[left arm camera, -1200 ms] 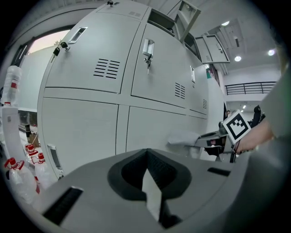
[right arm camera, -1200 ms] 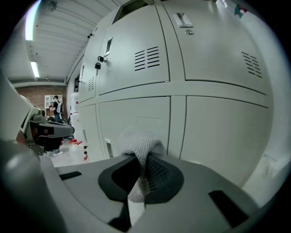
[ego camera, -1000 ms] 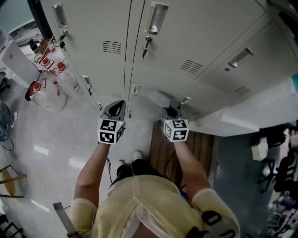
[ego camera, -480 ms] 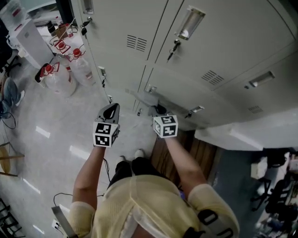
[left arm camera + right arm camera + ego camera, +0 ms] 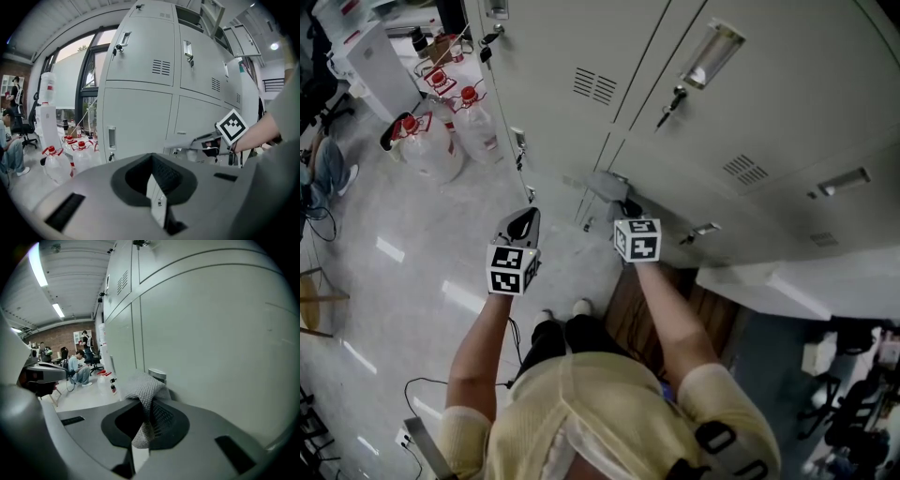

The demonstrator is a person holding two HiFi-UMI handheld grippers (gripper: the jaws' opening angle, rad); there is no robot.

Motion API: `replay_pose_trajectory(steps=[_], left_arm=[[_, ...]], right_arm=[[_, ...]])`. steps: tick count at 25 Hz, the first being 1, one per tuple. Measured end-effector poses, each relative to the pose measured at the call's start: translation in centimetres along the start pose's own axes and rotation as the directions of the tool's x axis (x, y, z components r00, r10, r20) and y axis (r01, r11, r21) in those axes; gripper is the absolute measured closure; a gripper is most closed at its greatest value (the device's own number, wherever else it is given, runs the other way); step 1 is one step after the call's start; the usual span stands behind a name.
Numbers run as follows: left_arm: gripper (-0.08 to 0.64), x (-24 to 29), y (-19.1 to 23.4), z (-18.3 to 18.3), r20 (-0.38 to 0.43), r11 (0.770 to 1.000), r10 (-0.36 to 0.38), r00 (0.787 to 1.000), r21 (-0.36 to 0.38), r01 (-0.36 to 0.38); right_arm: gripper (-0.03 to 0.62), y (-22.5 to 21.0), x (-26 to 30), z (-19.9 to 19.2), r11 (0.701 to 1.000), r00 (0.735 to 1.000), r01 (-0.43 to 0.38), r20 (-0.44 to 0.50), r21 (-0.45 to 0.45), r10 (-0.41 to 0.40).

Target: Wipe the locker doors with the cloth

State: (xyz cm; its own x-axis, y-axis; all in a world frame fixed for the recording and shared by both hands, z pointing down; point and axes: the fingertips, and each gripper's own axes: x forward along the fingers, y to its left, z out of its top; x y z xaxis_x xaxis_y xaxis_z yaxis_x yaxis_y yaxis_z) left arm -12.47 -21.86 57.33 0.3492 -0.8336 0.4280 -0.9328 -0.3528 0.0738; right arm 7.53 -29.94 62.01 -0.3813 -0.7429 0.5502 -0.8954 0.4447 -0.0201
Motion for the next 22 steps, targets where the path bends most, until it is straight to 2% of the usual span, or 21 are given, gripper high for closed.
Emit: replay_pose_trajectory(steps=[8,22], left_arm=[[0.558,1.4,-1.5,0.6,-0.005,0.999,-0.034,0.999,0.018,0.034],[0.558,4.5,-6.7,2.0,-0.012,0.986,-0.15,0.989,0.072,0.151]], right_arm=[[0.578,-3.9,-1.7,-1.1,0.997,0.997,0.077,-0.014,0.026,-0.077],[0.578,-9.5,-6.6,-3.1,0.977,0.98,0.199,-0.003,0.077,-0.2]])
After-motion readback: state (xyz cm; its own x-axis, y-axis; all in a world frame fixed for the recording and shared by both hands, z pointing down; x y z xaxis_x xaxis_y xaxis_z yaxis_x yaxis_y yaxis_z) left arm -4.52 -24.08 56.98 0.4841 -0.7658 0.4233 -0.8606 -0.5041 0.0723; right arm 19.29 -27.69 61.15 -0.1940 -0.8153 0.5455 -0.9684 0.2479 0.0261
